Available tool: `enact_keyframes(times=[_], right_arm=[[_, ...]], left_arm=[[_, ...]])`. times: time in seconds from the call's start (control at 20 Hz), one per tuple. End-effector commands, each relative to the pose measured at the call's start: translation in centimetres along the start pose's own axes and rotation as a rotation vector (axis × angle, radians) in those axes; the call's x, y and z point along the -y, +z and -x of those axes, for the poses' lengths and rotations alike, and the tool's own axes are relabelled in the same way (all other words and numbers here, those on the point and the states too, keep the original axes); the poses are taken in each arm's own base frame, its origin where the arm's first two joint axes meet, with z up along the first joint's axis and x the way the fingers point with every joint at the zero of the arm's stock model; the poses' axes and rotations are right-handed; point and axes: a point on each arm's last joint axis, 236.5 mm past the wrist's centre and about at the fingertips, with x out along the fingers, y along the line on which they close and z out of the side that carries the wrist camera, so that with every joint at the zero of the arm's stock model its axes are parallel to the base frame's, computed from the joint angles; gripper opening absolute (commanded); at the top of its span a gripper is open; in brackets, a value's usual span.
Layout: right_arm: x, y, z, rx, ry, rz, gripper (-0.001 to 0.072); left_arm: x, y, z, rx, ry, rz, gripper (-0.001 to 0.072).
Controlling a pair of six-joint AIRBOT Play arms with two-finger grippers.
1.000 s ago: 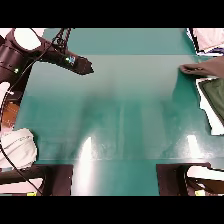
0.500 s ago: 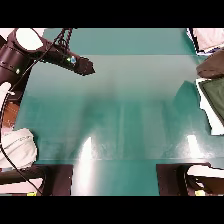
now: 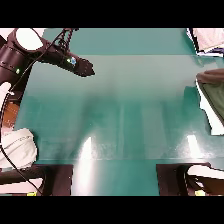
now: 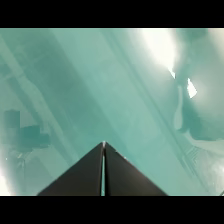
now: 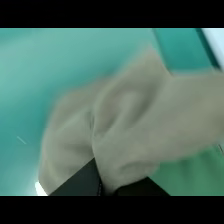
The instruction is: Fold the shirts.
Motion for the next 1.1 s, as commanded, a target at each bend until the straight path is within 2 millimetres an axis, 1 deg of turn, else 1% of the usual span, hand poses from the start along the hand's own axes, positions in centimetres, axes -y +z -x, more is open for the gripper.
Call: enact_keyframes(times=[0.0, 0.05, 0.1, 0.15, 0.2, 0.25, 0.3, 0.4, 0.45, 0.5, 0.55, 0.6, 0.65, 0.75, 0.8, 0.9, 0.95, 1.05], right_arm=[[5.2, -5.1, 2.0, -0.196, -0.252, -0.133, 0.0018], [6.1, -6.3, 2.5, -0.243, -0.297, -0.157, 0.0021], [6.5, -7.1, 2.9, -0.276, -0.321, -0.166, 0.0027], [6.7, -7.7, 3.2, -0.304, -0.336, -0.17, 0.0138], [6.6, -8.1, 3.3, -0.322, -0.335, -0.173, 0.0306], [6.8, -8.4, 3.5, -0.333, -0.336, -0.18, 0.0419], [7.1, -8.8, 3.7, -0.345, -0.339, -0.193, 0.0467], [7.7, -9.5, 4.3, -0.366, -0.346, -0.23, 0.0468], [8.0, -9.7, 4.5, -0.363, -0.352, -0.278, 0.0467], [7.8, -9.8, 4.5, -0.356, -0.341, -0.32, 0.046], [6.5, -9.7, 4.2, -0.358, -0.281, -0.335, 0.045], [4.3, -9.2, 3.6, -0.352, -0.179, -0.334, 0.045], [1.1, -8.8, 3.2, -0.355, -0.05, -0.325, 0.045], [-6.4, -7.7, 3.1, -0.362, 0.227, -0.269, 0.045], [-10.2, -7.3, 3.5, -0.365, 0.352, -0.229, 0.045], [-16.7, -7.3, 4.1, -0.388, 0.52, -0.137, 0.0448], [-19.2, -7.9, 4.3, -0.408, 0.563, -0.084, 0.0413], [-24.1, -9.7, 4.6, -0.452, 0.631, 0.045, 0.0128]], left_arm=[[0.0, -0.2, 0.0, -0.009, -0.001, -0.026, 0.0024], [0.0, -0.3, 0.0, -0.012, -0.002, -0.029, 0.0024], [0.0, -0.3, 0.0, -0.013, -0.002, -0.029, 0.0024], [0.0, -0.4, 0.0, -0.015, -0.003, -0.029, 0.0024], [0.1, -0.4, 0.0, -0.016, -0.003, -0.029, 0.0025], [0.1, -0.4, 0.0, -0.016, -0.003, -0.029, 0.0024], [0.1, -0.4, 0.0, -0.016, -0.003, -0.029, 0.0025], [0.1, -0.5, 0.0, -0.02, -0.004, -0.029, 0.0024], [0.1, -0.5, 0.0, -0.02, -0.004, -0.029, 0.0024], [0.1, -0.5, 0.0, -0.02, -0.004, -0.028, 0.0024], [0.1, -0.5, 0.0, -0.019, -0.003, -0.029, 0.0024], [0.1, -0.4, 0.0, -0.017, -0.003, -0.028, 0.0025], [0.0, -0.2, 0.0, -0.007, -0.001, -0.028, 0.0025], [0.0, -0.1, 0.0, -0.006, -0.001, -0.028, 0.0025], [0.1, -0.4, 0.0, -0.016, -0.003, -0.028, 0.0025], [0.3, -1.2, 0.0, -0.051, -0.014, -0.019, 0.0025], [0.3, -1.2, 0.0, -0.05, -0.014, -0.019, 0.0024], [0.2, -0.8, 0.0, -0.034, -0.011, -0.019, 0.0024]])
